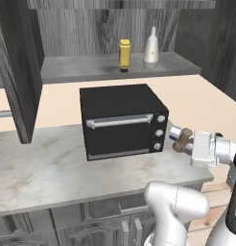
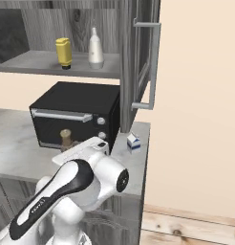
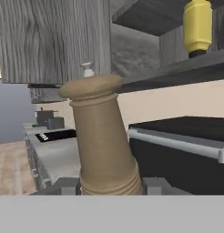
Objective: There are various items on the counter. Only move the condiments/shakers into the cabinet.
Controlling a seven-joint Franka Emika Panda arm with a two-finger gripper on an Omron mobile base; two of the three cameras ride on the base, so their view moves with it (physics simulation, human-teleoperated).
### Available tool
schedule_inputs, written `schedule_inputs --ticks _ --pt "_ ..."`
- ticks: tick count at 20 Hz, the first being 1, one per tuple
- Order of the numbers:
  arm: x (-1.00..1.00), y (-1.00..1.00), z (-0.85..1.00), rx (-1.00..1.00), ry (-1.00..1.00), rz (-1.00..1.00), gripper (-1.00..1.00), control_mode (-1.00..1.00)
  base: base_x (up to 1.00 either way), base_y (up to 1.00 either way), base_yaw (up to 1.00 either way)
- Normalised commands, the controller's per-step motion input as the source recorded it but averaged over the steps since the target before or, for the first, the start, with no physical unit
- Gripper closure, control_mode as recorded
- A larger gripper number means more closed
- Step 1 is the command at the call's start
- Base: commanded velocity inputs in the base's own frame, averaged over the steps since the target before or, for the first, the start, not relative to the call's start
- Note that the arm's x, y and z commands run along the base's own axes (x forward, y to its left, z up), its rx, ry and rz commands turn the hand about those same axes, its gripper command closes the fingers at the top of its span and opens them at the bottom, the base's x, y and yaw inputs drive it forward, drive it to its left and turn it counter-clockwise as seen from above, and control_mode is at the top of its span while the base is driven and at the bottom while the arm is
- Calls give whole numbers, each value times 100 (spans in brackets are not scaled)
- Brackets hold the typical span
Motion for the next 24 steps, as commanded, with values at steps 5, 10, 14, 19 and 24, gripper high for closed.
schedule_inputs --ticks 5,10,14,19,24 --pt "-73 46 100 12 0 -14 100 -100 0 0 0" --pt "-23 55 98 4 0 -19 100 -100 0 0 0" --pt "4 76 72 0 2 -21 100 -100 0 0 0" --pt "5 93 49 0 0 -20 100 -100 0 0 0" --pt "5 88 33 -11 1 -17 100 -100 0 0 0"
